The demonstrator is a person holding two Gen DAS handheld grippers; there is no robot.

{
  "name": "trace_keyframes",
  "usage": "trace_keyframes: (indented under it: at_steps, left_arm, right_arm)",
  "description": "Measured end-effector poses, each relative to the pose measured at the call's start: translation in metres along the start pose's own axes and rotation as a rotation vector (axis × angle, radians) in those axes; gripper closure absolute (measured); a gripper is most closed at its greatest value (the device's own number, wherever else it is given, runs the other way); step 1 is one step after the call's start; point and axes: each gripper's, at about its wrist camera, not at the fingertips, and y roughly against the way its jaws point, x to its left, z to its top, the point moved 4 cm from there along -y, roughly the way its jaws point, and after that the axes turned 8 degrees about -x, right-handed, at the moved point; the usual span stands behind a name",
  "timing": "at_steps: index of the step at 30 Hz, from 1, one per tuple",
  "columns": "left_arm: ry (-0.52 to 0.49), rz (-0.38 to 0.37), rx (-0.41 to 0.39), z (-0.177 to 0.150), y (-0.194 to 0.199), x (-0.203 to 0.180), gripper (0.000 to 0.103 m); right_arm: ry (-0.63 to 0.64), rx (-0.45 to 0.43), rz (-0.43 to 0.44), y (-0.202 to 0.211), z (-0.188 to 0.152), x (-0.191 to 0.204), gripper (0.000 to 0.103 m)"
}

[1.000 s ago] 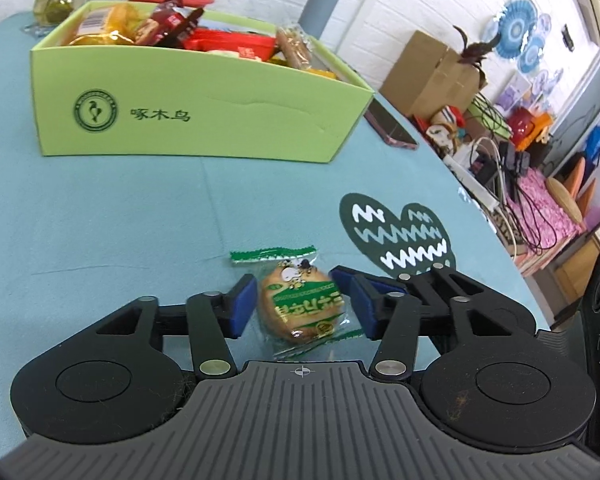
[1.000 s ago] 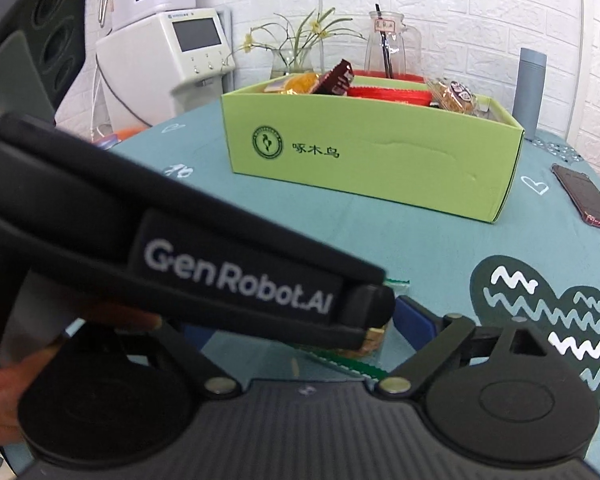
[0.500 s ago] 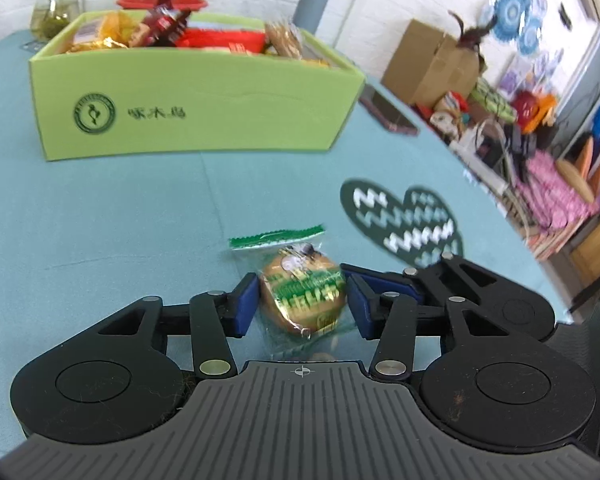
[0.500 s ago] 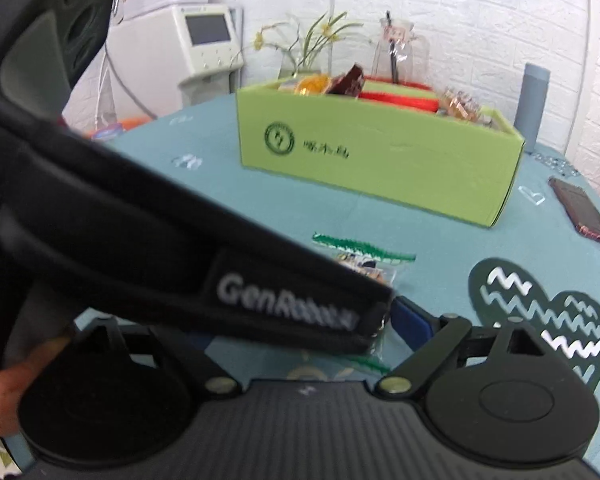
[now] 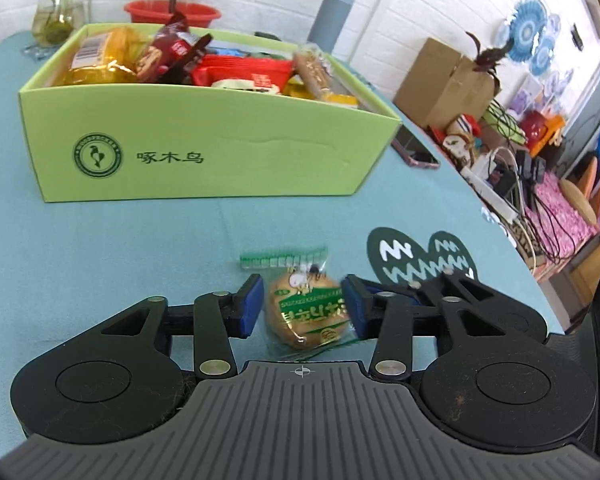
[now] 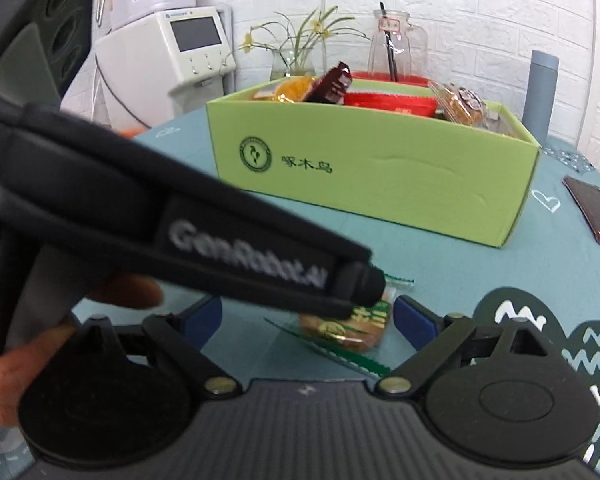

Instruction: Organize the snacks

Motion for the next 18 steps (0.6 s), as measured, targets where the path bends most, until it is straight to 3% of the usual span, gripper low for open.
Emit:
trace_keyframes:
  at_steps: [7,12,18]
  left_arm:
    - [-0.038,0.010,0.017,-0.014,-0.008,-0.003,0.065]
    - [-0.075,0.021,0.020,-0.020,-0.005,-0.014,0.074]
    - [-0.003,-0.003,-0.010,-0.004,0.010,-0.017,0.074]
  right_arm:
    - [0.000,0.018,-0.019,0.000,-0.009,-0.005,0.009]
    - [0.038,0.021,-0.012,0.007,-0.016,0.002,0.018]
    - [0.038,-0.051,-0.045,0.023,0.001,0.002,0.018]
